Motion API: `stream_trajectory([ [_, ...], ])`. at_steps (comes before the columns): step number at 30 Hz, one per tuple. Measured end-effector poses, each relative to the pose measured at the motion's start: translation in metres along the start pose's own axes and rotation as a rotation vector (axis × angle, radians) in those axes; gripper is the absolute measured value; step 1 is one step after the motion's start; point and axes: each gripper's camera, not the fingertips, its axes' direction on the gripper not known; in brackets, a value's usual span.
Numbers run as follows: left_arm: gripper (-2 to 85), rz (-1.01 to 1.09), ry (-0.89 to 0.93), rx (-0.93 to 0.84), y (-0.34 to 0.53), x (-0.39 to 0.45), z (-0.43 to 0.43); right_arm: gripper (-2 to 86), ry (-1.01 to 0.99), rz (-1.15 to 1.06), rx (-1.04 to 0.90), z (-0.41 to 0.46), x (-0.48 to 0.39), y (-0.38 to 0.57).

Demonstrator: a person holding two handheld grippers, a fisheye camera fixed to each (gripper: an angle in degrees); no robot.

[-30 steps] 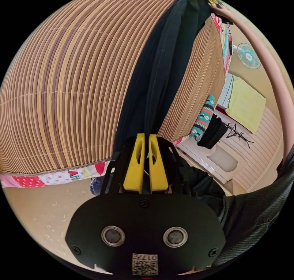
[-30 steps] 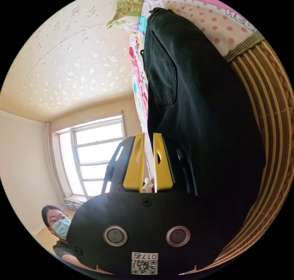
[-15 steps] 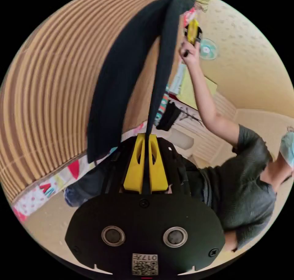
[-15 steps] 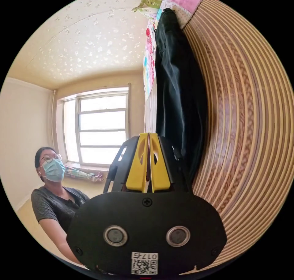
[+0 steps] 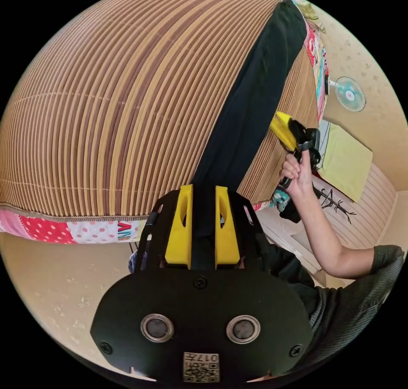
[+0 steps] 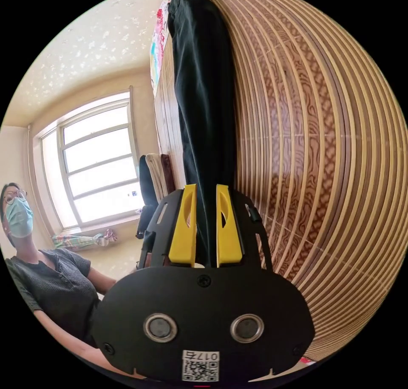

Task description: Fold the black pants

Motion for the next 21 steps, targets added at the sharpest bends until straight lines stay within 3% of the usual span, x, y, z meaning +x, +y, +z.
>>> stream_trajectory([
  [4,4.1,0.114,-0.093,-0.025,-0.007,0.017,0.001,2.8,0.090,-0.035,-0.066,0.028,-0.003,0.010],
  [7,-0.4,0.288,-0.155,-0.094,-0.002,0.037,0.011,1.7,-0.002,-0.057,-0.048,0.027,0.001,0.013],
  [8,-0.6,0.259,-0.193,-0.127,0.000,0.033,0.017,1.6,0.014,-0.046,-0.045,0.026,0.003,0.014],
  [10,-0.7,0.219,-0.251,-0.161,0.006,0.025,0.026,1.5,0.266,-0.069,-0.056,0.027,0.003,0.014],
  [12,-0.5,0.207,-0.222,-0.139,0.012,0.019,0.025,1.7,0.281,-0.116,-0.104,0.034,0.002,0.007],
  [16,3.7,0.178,-0.151,-0.004,0.022,0.011,0.005,3.2,0.234,-0.131,-0.257,0.064,0.012,0.000],
  [21,10.1,0.171,-0.176,0.055,0.018,0.013,-0.006,5.6,0.180,-0.033,-0.249,0.069,0.033,0.017],
])
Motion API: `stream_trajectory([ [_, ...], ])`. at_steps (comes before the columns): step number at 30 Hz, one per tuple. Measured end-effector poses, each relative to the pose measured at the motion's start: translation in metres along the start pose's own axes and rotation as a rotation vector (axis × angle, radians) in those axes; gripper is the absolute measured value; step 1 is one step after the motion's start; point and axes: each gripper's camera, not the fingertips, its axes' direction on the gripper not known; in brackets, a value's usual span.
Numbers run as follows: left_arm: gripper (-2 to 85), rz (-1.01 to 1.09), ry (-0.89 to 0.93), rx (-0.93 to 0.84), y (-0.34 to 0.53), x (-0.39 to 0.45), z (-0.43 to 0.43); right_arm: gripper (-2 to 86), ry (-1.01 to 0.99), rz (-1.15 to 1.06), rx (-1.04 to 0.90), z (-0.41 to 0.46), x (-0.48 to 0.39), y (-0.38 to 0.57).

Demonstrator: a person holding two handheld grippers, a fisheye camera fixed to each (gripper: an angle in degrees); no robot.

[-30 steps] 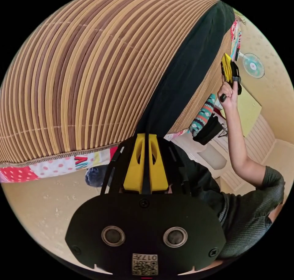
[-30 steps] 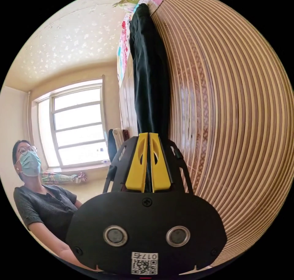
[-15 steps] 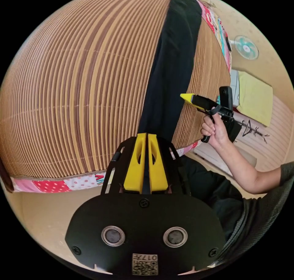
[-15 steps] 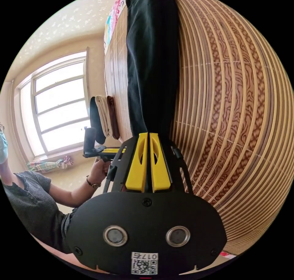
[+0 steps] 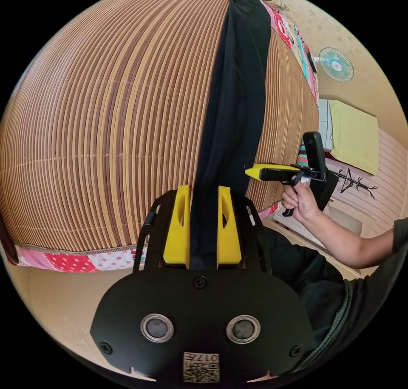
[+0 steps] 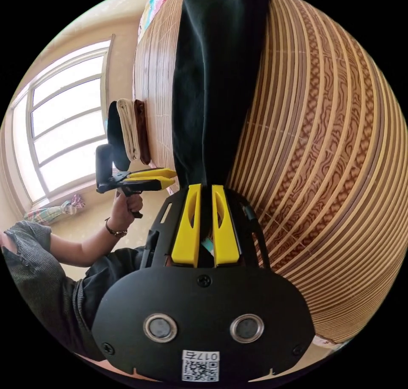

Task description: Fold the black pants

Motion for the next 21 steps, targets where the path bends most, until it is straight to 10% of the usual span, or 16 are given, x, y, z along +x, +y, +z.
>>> stream_trajectory([
  [12,4.0,0.065,-0.074,-0.250,0.007,-0.005,0.017,12.4,-0.072,0.123,-0.054,0.007,0.049,0.054],
  [17,2.0,0.064,0.657,-0.364,0.005,-0.025,-0.003,18.2,-0.236,0.063,-0.082,-0.004,0.074,0.050],
  [21,1.1,0.074,0.763,-0.342,0.009,-0.032,-0.027,16.7,-0.674,-0.007,-0.095,0.000,0.095,0.048],
])
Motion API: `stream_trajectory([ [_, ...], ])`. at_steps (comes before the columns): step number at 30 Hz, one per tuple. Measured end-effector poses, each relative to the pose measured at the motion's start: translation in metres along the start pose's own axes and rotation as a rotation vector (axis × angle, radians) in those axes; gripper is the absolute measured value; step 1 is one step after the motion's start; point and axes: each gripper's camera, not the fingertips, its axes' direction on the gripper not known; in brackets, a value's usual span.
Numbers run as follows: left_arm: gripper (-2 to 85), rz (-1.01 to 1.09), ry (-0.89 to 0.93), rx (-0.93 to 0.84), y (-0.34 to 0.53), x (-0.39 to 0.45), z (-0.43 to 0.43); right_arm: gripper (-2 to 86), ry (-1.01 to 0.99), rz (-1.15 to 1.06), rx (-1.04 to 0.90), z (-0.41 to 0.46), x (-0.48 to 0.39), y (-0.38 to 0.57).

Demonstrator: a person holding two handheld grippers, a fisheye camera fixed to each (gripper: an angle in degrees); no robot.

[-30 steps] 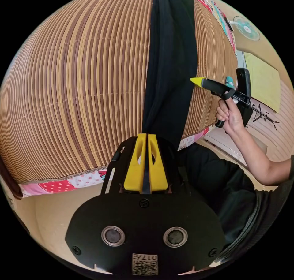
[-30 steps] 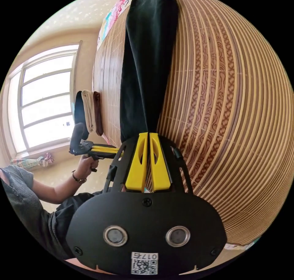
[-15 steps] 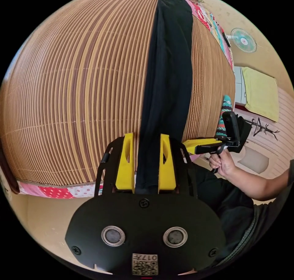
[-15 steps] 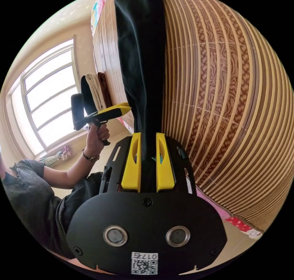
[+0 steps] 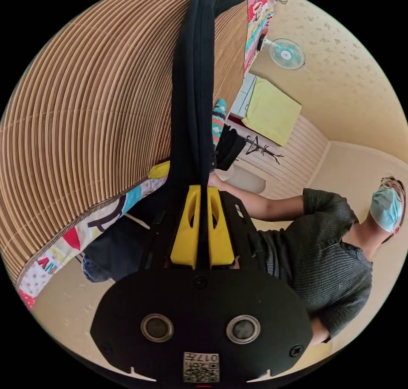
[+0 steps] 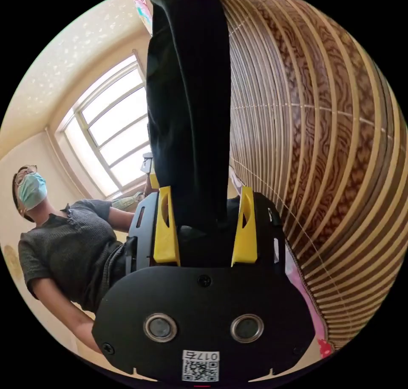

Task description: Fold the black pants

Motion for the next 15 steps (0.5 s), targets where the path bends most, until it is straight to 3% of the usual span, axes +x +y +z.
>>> stream_trajectory([
  [6,0.8,0.073,0.339,0.047,0.018,0.006,-0.019,15.6,-0.443,-0.163,0.060,-0.011,0.002,0.019],
  [10,0.9,0.090,0.426,0.092,0.027,0.017,-0.021,26.6,-0.413,-0.132,0.266,-0.045,0.004,0.036],
  [15,1.2,0.137,0.479,0.108,0.022,0.032,-0.009,26.0,-0.511,-0.178,0.241,-0.044,-0.008,0.017],
])
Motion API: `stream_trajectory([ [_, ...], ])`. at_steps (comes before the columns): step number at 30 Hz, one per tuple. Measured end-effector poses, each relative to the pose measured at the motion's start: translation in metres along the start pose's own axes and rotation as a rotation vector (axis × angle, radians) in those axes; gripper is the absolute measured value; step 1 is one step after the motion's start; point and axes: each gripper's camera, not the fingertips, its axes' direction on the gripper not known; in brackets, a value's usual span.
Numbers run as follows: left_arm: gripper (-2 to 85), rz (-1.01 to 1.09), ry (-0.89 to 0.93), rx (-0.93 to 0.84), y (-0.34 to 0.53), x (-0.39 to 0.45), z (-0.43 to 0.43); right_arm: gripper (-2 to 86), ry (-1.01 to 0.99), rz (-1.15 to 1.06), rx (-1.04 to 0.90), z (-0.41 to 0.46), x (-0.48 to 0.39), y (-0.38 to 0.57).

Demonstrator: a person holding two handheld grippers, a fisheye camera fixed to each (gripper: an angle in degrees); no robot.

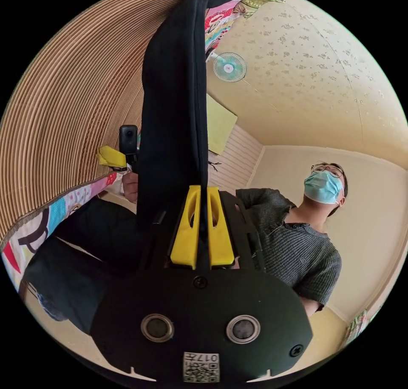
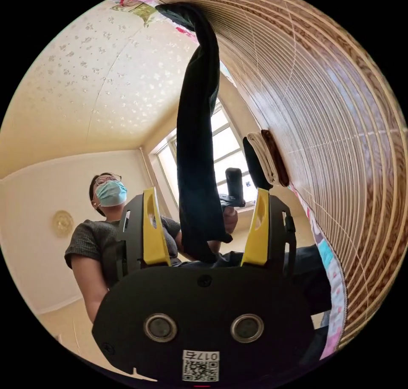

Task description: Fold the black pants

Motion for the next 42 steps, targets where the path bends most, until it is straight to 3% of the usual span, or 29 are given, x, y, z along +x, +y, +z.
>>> stream_trajectory([
  [2,1.5,-0.011,0.046,0.002,-0.001,0.000,0.011,19.1,-0.047,-0.035,-0.094,0.017,-0.004,-0.004],
  [4,2.0,-0.011,-0.011,0.000,0.001,0.006,0.016,5.4,-0.166,-0.131,-0.136,0.026,-0.016,0.002],
  [6,2.6,-0.011,-0.104,0.022,0.004,0.018,0.014,3.1,-0.096,-0.126,-0.095,0.023,-0.027,0.013],
  [9,5.1,-0.017,-0.398,0.169,0.010,0.053,-0.005,1.9,0.025,-0.086,-0.031,0.012,-0.046,0.033],
  [11,4.3,0.133,-0.574,0.410,0.007,0.104,-0.027,1.8,0.044,-0.069,-0.021,0.003,-0.054,0.045],
  [13,0.5,0.255,-0.682,0.469,-0.022,0.137,-0.027,2.0,0.138,-0.024,-0.035,0.000,-0.064,0.060],
  [15,-0.2,0.334,-0.756,0.399,-0.077,0.160,-0.009,1.9,0.190,-0.002,-0.064,0.003,-0.071,0.068],
  [18,-0.8,0.446,-0.908,0.114,-0.188,0.174,0.057,1.0,0.215,-0.026,-0.091,0.017,-0.090,0.076],
  [20,-0.9,0.493,-1.163,-0.141,-0.258,0.143,0.118,0.5,0.216,-0.054,-0.107,0.028,-0.102,0.075],
  [22,-1.0,0.396,-1.246,-0.350,-0.291,0.089,0.147,0.0,0.217,-0.116,-0.144,0.044,-0.121,0.066],
  [23,-1.0,0.269,-1.242,-0.416,-0.302,0.050,0.153,-0.1,0.218,-0.138,-0.151,0.048,-0.128,0.064],
  [28,-1.0,0.065,-0.977,-0.371,-0.266,-0.022,0.160,-0.4,0.220,-0.292,-0.132,0.064,-0.174,0.049],
  [33,-1.0,-0.113,-0.902,-0.343,-0.187,-0.080,0.181,-0.2,0.328,-0.217,-0.115,0.056,-0.172,0.014],
  [38,-1.0,-0.333,-0.614,-0.059,-0.136,-0.115,0.162,3.8,0.340,0.024,-0.006,0.018,-0.122,-0.055],
  [40,-1.0,-0.385,-0.595,0.008,-0.130,-0.115,0.157,12.4,0.310,0.109,0.071,0.002,-0.102,-0.086],
  [42,-1.0,-0.426,-0.607,0.061,-0.128,-0.110,0.152,15.5,0.268,0.103,0.153,-0.007,-0.102,-0.102],
])
